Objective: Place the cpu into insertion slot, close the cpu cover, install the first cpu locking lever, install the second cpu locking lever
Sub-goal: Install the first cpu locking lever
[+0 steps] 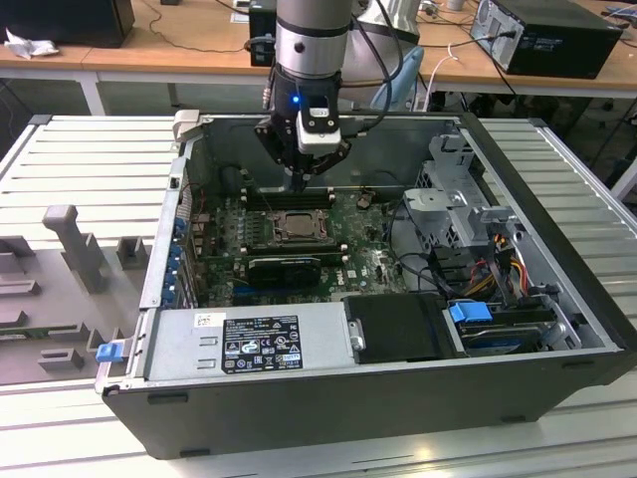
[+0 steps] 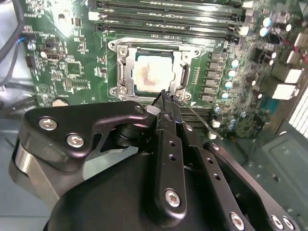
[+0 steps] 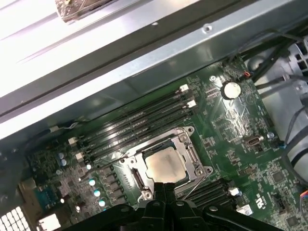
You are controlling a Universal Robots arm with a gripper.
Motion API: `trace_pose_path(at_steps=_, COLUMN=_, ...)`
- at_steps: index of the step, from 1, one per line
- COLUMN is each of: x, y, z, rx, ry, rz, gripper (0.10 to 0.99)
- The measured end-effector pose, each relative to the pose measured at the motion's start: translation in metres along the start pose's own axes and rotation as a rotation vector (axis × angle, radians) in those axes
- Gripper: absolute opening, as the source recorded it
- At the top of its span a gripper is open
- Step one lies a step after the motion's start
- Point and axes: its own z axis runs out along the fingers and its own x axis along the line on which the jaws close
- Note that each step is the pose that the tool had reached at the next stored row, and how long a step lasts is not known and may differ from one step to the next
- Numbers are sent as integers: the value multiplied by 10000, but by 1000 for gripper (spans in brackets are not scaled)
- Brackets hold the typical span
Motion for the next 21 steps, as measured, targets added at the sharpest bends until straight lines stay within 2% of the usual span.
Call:
trace_pose_path(at_steps=2, x=0, y=0, z=1, rx=12, ry=-13, rz=-564, gripper=106)
trace_pose_path(at_steps=4, x=0, y=0, z=2, rx=6, ry=-51, rz=-796, gripper=106)
trace_pose_path(at_steps=9, x=0, y=0, z=10, rx=-98, ry=-329, rz=-1021, gripper=106)
trace_pose_path(at_steps=12, x=1, y=0, z=11, rx=-100, ry=-340, rz=-1347, gripper=106)
trace_pose_path(at_steps=17, x=0, y=-1, z=13, rx=-83, ry=-327, rz=-2428, gripper=106)
trace_pose_path(at_steps=21, x=0, y=0, z=16, rx=-74, ry=-316, rz=-2931, gripper=106)
